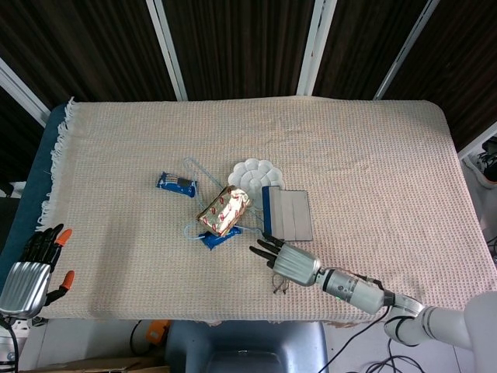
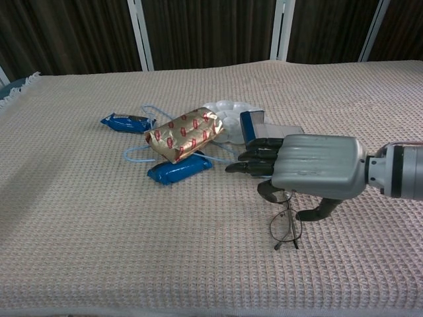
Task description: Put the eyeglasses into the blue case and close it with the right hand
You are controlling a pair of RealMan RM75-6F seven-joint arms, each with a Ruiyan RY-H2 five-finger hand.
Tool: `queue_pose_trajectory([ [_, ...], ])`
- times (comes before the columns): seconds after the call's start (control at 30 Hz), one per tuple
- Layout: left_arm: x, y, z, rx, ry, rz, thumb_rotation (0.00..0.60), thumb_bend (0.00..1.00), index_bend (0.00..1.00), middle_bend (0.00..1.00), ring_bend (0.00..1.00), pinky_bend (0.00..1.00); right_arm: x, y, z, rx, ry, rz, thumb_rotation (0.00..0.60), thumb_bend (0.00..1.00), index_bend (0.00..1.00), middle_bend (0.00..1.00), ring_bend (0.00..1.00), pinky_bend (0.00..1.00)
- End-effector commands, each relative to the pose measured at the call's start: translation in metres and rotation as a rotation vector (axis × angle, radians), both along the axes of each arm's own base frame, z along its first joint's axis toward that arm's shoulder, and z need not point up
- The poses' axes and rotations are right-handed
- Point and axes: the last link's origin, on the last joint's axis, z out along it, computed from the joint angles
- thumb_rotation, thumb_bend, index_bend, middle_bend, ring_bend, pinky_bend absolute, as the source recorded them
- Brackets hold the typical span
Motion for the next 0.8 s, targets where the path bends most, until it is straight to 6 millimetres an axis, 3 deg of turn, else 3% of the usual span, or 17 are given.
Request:
queue_pose_trajectory([
  [0.03, -0.0002, 0.0001, -0.0005, -0.002, 0.002, 0.001, 0.6, 0.39, 0.0, 0.0, 0.0, 0.09, -0.0001, -0.0006, -0.003, 0.01, 0.011, 0.006, 0.6, 0.4, 0.59, 0.0, 0.0, 0.0],
  [0.23, 0.0, 0.0004, 0.0, 0.0, 0.0, 0.001, 0.6, 0.39, 0.0, 0.0, 0.0, 0.09, -0.0009, -0.0021, -0.0079, 0.014, 0.025, 0.006, 0.6, 0.42, 0.61, 0.01, 0.0, 0.0],
  [0.53, -0.0004, -0.0002, 0.0014, 0.002, -0.005, 0.0, 0.6, 0.39, 0.0, 0.0, 0.0, 0.09, -0.003, -0.0032, -0.0071, 0.014, 0.023, 0.003, 0.6, 0.6, 0.76, 0.06, 0.0, 0.0],
  [0.8, -0.0004, -0.0005, 0.0021, 0.004, -0.006, -0.001, 0.6, 0.39, 0.0, 0.0, 0.0, 0.09, -0.0062, -0.0018, -0.003, 0.004, 0.035, 0.001, 0.6, 0.7, 0.77, 0.07, 0.0, 0.0],
])
